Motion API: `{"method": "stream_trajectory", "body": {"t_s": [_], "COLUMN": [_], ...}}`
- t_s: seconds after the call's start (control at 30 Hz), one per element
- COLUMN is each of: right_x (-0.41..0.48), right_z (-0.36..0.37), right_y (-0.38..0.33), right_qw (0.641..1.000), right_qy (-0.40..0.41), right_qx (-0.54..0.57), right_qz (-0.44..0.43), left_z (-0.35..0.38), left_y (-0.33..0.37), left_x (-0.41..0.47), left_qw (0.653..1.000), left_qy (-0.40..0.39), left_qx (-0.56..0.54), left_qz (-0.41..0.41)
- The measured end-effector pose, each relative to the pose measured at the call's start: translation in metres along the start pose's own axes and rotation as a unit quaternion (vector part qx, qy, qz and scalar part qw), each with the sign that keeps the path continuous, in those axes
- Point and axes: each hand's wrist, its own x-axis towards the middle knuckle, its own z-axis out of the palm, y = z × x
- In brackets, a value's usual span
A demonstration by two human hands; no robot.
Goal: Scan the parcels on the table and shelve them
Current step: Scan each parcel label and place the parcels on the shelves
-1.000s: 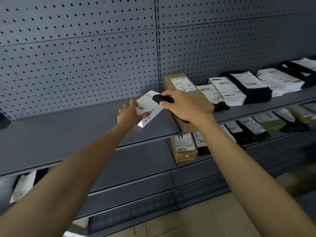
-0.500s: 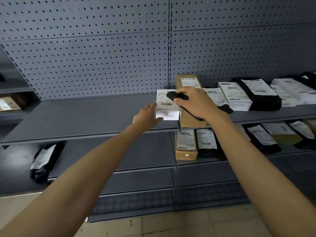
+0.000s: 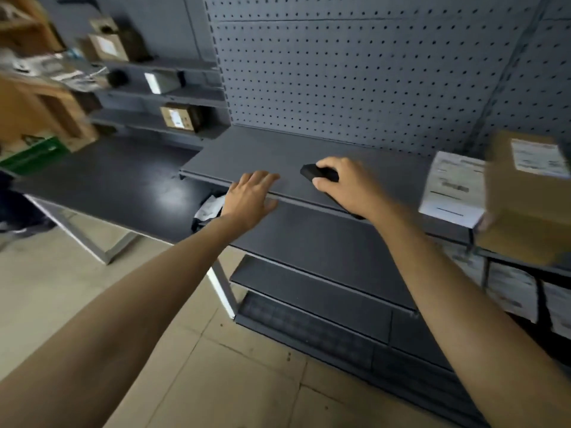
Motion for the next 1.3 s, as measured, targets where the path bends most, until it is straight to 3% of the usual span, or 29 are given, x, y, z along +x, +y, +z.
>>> {"method": "stream_trajectory", "body": {"t_s": [0.3,0.67,0.97,1.3], "right_x": [0.078,0.131,0.220,0.379], "right_z": [0.125,0.277,0.363,0.418], "right_y": [-0.194,-0.386,-0.399,-0.364], "right_qw": [0.981,0.957,0.966,0.980], "right_qy": [-0.105,-0.174,-0.205,-0.185], "right_qx": [0.032,0.058,0.029,0.053], "right_qz": [-0.162,-0.224,-0.153,-0.054], "left_z": [-0.047,-0.086,-0.028,0.037], "left_y": [-0.214,-0.443,-0.540,-0.634], "left_x": [-0.120,-0.217,-0.170,0.000], "left_qw": [0.980,0.955,0.963,0.971], "left_qy": [0.027,0.003,-0.052,-0.148], "left_qx": [0.074,0.127,0.079,0.076], "left_qz": [-0.183,-0.267,-0.254,-0.174]}}
